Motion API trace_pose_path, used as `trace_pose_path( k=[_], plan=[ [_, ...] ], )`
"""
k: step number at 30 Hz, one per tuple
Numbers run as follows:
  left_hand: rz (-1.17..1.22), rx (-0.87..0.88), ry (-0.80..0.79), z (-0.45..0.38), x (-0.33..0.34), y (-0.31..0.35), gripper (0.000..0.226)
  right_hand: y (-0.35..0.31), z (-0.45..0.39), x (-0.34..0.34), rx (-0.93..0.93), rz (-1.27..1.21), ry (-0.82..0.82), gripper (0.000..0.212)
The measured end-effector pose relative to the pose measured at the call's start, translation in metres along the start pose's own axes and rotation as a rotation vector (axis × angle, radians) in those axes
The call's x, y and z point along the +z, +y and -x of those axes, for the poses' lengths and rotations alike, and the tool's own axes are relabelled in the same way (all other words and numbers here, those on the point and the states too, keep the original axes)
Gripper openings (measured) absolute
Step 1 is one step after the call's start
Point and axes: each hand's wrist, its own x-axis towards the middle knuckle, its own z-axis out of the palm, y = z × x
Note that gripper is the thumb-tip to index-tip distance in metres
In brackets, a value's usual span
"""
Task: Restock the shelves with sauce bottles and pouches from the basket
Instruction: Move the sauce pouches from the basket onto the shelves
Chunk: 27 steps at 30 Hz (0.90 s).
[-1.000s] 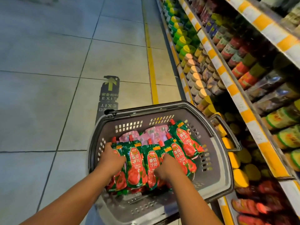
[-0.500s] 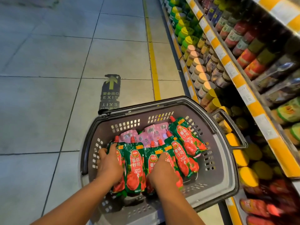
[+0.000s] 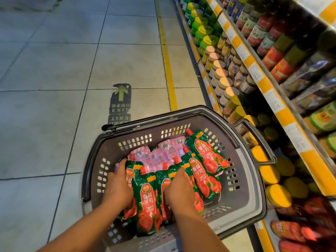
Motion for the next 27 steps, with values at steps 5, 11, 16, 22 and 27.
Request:
trace_pose_path(
  k=[5,11,16,22,27],
  plan=[
    [0.083,0.078,0.024,0.003,0.0,0.004,0.088,-0.001,-0.005,-0.001,-0.027,-0.01,0.023,0.046],
    [0.091,0.078,0.066,0.007,-0.004,0.007,0.096,0.001,0.002,-0.004,-0.095,0.015,0.0,0.021],
    [0.242,0.16,0.186,0.013,-0.024,0.016,0.094,0.006,0.011,-0.016,-0.116,-0.016,0.045,0.027],
    [0.435,0.249,0.186,0.017,-0.055,0.018,0.111,0.018,0.025,-0.029,-0.125,-0.165,0.088,0.043],
    [0.636,0.234,0.135,0.025,-0.072,0.026,0.077,0.025,0.041,-0.05,-0.138,-0.463,0.156,0.035]
  ],
)
